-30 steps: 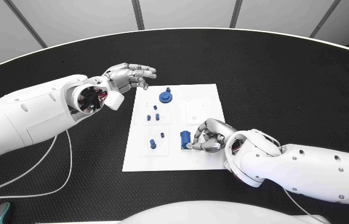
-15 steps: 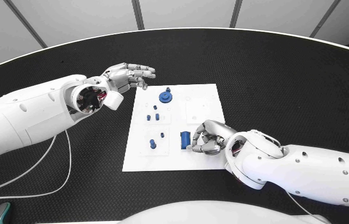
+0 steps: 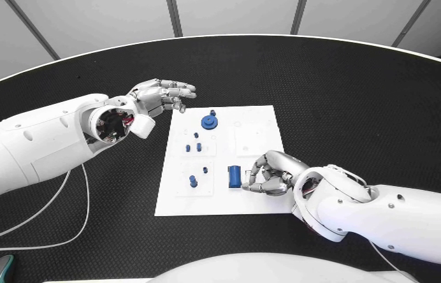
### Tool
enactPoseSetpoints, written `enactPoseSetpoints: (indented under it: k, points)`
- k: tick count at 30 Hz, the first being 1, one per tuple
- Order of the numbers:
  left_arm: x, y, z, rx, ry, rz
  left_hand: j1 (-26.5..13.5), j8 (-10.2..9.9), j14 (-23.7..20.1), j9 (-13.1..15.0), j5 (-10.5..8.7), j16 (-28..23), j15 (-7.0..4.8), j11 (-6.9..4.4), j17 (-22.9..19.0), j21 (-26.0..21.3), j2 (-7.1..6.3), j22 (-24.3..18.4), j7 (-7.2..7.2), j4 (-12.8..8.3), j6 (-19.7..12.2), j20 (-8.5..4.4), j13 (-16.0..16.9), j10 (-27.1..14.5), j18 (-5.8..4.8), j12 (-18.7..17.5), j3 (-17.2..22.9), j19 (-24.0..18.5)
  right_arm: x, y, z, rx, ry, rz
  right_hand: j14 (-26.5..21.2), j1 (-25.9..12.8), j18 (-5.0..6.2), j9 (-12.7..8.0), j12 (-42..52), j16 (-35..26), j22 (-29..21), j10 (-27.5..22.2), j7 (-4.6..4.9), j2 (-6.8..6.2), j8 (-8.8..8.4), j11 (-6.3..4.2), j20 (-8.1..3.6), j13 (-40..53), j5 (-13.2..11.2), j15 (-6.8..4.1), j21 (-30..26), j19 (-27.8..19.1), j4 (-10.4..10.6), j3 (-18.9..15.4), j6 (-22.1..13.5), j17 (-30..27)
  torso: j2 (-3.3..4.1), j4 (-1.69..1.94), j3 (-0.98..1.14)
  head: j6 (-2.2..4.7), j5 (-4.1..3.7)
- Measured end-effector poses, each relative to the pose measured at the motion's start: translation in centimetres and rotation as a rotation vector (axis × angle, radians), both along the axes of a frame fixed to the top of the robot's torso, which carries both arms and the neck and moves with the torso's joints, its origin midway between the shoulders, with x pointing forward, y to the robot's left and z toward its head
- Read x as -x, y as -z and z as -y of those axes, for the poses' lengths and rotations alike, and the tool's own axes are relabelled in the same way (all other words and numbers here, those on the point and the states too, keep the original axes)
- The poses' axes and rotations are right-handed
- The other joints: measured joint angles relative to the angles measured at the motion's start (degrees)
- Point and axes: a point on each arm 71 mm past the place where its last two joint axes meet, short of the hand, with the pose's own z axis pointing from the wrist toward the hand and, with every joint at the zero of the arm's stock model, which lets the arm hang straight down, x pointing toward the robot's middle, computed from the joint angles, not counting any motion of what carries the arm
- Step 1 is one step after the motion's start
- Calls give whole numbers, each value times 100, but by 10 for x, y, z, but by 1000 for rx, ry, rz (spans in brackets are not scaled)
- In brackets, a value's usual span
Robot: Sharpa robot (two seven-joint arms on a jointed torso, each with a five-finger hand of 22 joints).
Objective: Assemble the parts on the task board
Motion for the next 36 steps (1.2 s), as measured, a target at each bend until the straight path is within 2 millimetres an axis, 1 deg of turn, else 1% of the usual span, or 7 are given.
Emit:
enactPoseSetpoints:
  k: [3, 5, 10, 13, 18, 24, 36]
  points:
    - [0, 0, 0, 0, -2, 1, 0, 0, 0, 0, 0, 0, 0, 0, 0, 0, 0, 0, 0, 0, 0, 0, 0, 0, 0, 0, 0, 0, 3, -5, 7, -24, 10, 27, 0, 86, 0, -21, 0, 0, 0, 0, 0, 41, -57, 0, 0, 0, 128, 0, 0, 0, -9, 30, 0, 0, 0, -2, 3, 4, 1]
    - [0, 0, -1, 0, -3, 2, 0, 0, 0, 0, 0, 0, 0, 0, 0, 0, 0, 0, 0, 0, 0, 0, 0, 0, 0, 0, 0, 0, 5, -8, 13, -40, 18, 47, 0, 173, 0, -65, 0, 0, 0, 0, 63, 128, -147, 0, 0, 0, 278, 0, 0, 0, -9, 141, -63, 0, -1, -6, 5, 11, -3]
    - [0, 0, -2, -1, -9, 3, 0, 0, 0, 0, 0, 0, 0, -21, -9, -23, 0, -8, 0, 0, 0, 0, 0, -21, 0, 0, 0, 0, 6, -15, 39, -54, 51, 102, 8, 341, -1, -213, -14, 0, 0, -12, 165, 175, -428, 94, 41, -1, 579, 57, 0, 5, -10, 362, -207, -1, -7, -24, 8, 33, -39]
    - [0, 0, -3, -1, -12, 4, 0, 0, 0, 0, 0, 0, 0, -21, -9, -23, 0, -8, 0, 0, 0, 0, 0, -21, 0, 0, 0, 0, 4, -15, 58, -29, 78, 130, -10, 379, 0, -286, -33, 0, 0, 9, 184, 213, -555, 113, 55, -1, 644, 75, 0, 8, -16, 464, -226, -1, -13, -42, 11, 56, -61]
    - [-1, 0, -3, 0, -10, 5, 0, 0, 0, 0, 0, 0, 0, -21, -9, -23, 0, -8, 0, 0, 0, 0, 0, -21, 0, 0, 0, 0, 1, -14, 77, 38, 113, 158, 10, 363, 0, -327, -33, 0, 0, -11, 188, 198, -601, 134, 65, -1, 644, 94, 0, -2, -10, 470, -222, -1, -18, -77, 26, 69, -116]
    - [0, 0, -2, 1, -6, 5, 0, 0, 0, 0, 0, 0, 0, -21, -8, -23, 0, -7, 0, 0, 0, 0, 0, -21, 0, 0, 0, 0, -2, -11, 85, 104, 149, 160, -10, -62, 0, -357, -73, 0, 0, -11, 194, 94, -672, 133, 95, -2, 587, 114, 0, 8, 29, 408, -83, -1, -18, -81, 29, 98, -196]
    - [0, 0, -2, 2, -4, 4, 0, 0, 0, 0, 0, 0, 0, -21, -8, -23, 0, -7, 0, 0, 0, 0, 0, -21, 0, 0, 0, 0, -10, -1, 76, 150, 147, 129, -11, -182, -1, -326, -121, 0, 0, -11, 174, 3, -672, 133, 95, -2, 520, 115, 0, 8, 16, 332, -8, -2, -16, -67, 20, 86, -229]
